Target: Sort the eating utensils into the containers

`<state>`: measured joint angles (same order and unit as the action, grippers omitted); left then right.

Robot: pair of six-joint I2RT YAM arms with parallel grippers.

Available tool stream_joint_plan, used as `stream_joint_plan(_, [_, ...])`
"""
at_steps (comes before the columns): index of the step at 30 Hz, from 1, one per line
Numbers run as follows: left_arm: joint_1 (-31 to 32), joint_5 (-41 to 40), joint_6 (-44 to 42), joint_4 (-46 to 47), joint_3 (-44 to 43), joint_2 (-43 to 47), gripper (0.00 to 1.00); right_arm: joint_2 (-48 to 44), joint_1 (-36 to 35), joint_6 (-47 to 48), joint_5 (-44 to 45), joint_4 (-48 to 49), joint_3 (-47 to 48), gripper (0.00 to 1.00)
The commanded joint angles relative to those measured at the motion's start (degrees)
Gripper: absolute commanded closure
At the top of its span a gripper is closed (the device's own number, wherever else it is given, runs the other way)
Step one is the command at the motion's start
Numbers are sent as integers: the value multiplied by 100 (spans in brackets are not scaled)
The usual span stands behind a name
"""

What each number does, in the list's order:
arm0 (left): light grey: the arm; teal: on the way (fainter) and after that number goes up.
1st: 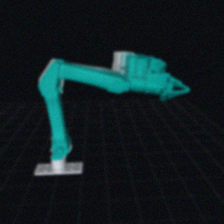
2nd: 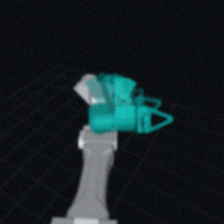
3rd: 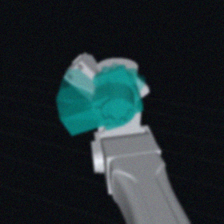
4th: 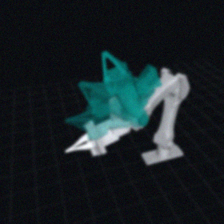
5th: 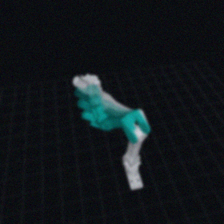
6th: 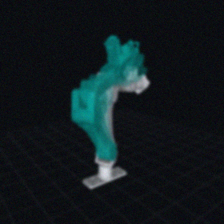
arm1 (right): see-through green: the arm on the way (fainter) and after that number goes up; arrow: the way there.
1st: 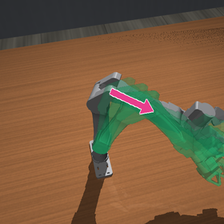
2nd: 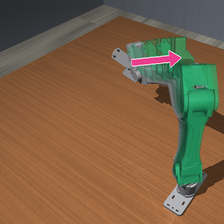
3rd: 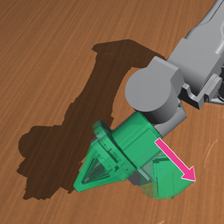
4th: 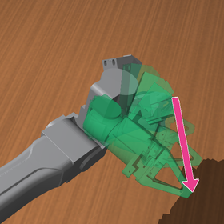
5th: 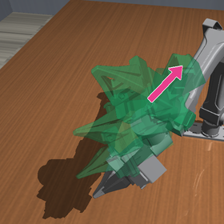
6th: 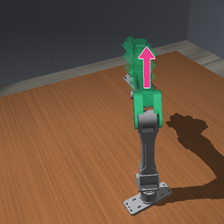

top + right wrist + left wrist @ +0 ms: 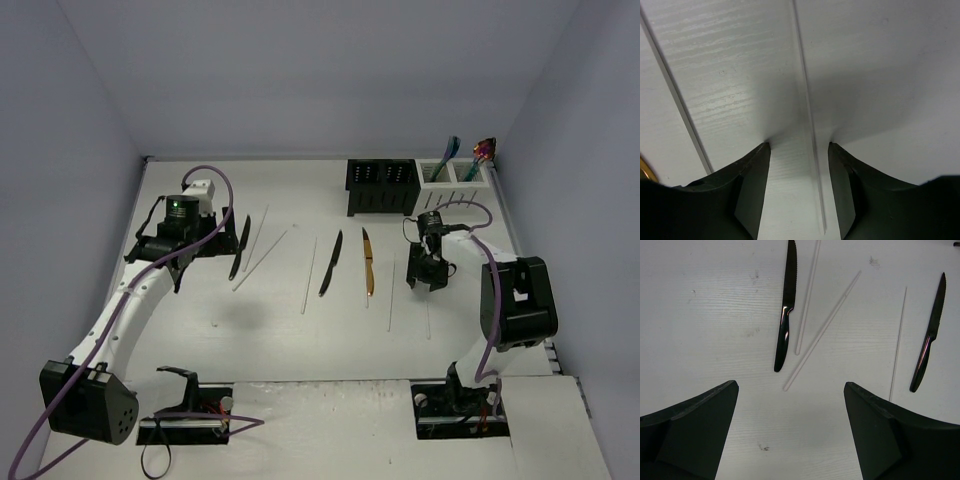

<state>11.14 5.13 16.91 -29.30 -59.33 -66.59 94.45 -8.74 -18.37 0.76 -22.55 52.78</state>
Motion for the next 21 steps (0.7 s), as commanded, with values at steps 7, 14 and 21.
stream_joint_plan(7, [-35, 50, -29, 223, -52, 43, 15, 84, 95, 98, -213, 63, -108, 91])
stream_joint_plan(14, [-33, 17, -30, 225, -35, 27, 15, -356, -14, 19, -127, 47, 319, 100])
stream_joint_plan(21, [-39, -5, -30, 265, -11, 23, 15, -1157, -413, 14, 488, 68, 2226, 100])
